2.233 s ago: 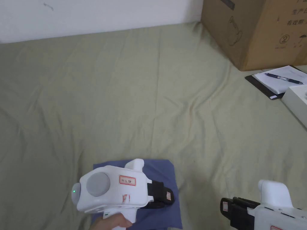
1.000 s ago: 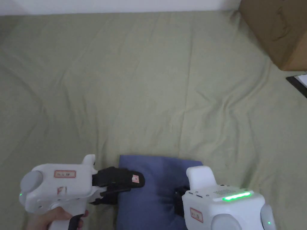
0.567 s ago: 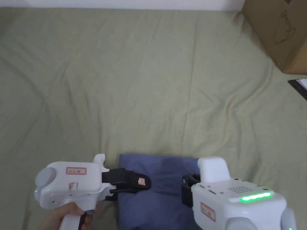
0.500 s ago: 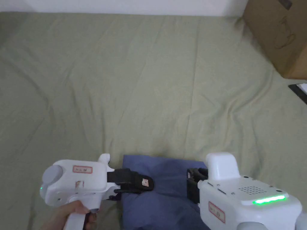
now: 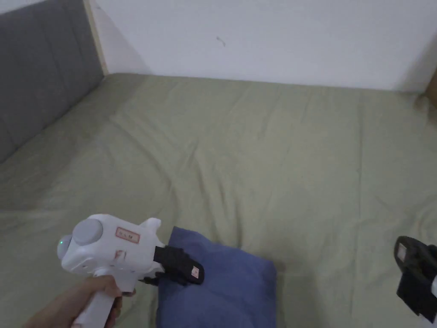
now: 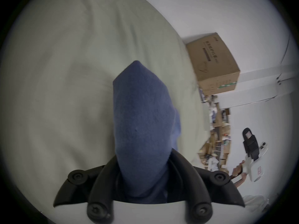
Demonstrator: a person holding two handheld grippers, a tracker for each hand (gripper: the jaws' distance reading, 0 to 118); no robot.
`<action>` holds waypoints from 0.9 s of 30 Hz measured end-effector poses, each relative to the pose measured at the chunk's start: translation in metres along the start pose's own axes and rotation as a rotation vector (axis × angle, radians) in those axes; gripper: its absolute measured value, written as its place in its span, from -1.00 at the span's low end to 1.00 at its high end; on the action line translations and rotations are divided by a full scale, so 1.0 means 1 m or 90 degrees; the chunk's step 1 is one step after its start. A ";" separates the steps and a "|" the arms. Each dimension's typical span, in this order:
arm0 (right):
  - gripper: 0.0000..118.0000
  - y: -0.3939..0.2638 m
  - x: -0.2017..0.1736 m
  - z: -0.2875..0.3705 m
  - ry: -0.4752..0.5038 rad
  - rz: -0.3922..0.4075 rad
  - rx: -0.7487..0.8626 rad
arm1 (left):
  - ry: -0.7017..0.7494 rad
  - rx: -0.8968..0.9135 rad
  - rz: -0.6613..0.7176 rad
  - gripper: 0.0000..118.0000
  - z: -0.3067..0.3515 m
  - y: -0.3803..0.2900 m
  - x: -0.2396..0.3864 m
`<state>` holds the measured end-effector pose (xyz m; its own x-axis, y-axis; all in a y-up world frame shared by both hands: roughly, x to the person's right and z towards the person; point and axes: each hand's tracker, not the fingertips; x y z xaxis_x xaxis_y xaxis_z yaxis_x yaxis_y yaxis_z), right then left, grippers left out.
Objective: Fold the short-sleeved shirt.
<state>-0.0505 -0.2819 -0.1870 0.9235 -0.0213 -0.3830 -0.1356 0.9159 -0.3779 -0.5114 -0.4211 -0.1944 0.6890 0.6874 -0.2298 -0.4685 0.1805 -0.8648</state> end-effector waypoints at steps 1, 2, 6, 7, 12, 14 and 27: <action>-1.00 0.000 -0.003 -0.001 -0.004 0.008 -0.001 | 0.027 0.009 0.005 -0.68 0.012 0.004 -0.007; -1.00 0.000 -0.005 -0.001 -0.003 0.009 -0.001 | 0.056 0.019 0.000 -0.68 0.028 0.010 -0.018; -1.00 -0.001 -0.009 -0.010 0.002 -0.004 -0.024 | 0.141 0.037 0.022 -0.68 0.084 0.031 -0.059; -1.00 -0.001 -0.010 -0.013 0.002 -0.004 -0.027 | 0.154 0.039 0.034 -0.68 0.094 0.033 -0.066; -1.00 -0.004 -0.019 -0.023 -0.022 0.044 -0.051 | 0.289 0.033 0.069 -0.68 0.146 0.051 -0.109; -1.00 -0.004 -0.021 -0.028 -0.019 0.037 -0.061 | 0.331 0.041 0.069 -0.68 0.161 0.057 -0.120; -1.00 -0.009 -0.028 -0.043 -0.005 0.054 -0.098 | 0.585 0.189 0.007 0.73 0.189 0.050 -0.139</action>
<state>-0.0906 -0.3072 -0.2089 0.9093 0.0576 -0.4122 -0.2660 0.8422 -0.4690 -0.7348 -0.3748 -0.1211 0.7887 -0.1067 -0.6055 -0.5107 0.4346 -0.7418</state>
